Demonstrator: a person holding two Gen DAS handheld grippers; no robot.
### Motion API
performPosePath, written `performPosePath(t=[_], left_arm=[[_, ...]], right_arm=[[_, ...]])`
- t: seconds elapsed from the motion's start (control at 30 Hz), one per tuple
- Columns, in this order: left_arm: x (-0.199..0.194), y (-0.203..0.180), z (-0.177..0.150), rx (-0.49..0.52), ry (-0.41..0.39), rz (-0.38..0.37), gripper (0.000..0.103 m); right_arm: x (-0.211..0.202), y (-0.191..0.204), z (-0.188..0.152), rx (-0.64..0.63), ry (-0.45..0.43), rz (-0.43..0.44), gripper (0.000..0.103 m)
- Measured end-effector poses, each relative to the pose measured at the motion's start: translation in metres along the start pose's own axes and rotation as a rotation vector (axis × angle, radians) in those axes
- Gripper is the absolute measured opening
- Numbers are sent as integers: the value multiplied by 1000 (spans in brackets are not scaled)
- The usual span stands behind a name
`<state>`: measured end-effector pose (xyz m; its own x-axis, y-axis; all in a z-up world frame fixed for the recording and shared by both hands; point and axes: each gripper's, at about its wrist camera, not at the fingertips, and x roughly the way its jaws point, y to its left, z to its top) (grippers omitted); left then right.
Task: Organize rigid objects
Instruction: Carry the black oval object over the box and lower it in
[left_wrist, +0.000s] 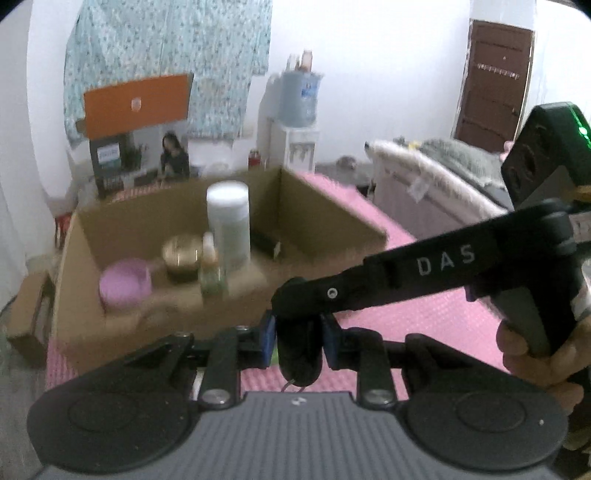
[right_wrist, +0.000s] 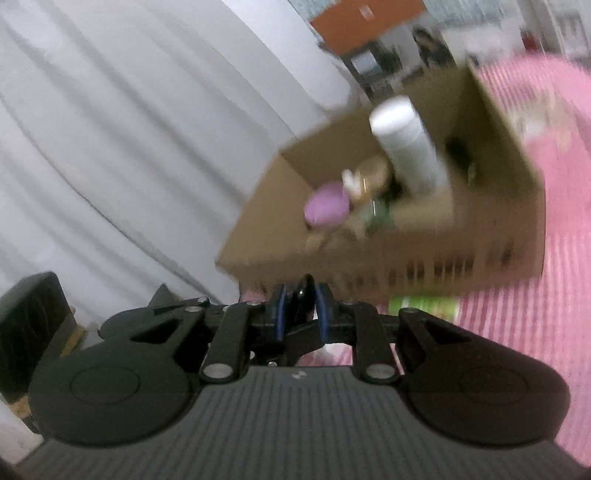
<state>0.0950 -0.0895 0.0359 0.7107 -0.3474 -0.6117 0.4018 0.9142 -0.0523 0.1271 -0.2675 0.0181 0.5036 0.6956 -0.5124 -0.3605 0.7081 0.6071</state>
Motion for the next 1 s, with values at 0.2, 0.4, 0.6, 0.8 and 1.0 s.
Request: performPosePath(t=[0.2,0.4,0.6,0.8,1.0], left_arm=[[39,8,57,-37,4,-29,27],[98,21,83,-107,99,-54,27],[142,27,80,-165,205,-100,26],[157,25,78,-178,239,-121,32],[144,24,79,-171,210,-111,47]], right_arm=[[-1,-8,64,-55,-22,-40,16],[26,-38,114,-66,58,-113,16],[53,-68,129,-87,156,-204,15],[58,-73,130,-178,169,-304,21],[53,-73,131,-181,123,-303,32]])
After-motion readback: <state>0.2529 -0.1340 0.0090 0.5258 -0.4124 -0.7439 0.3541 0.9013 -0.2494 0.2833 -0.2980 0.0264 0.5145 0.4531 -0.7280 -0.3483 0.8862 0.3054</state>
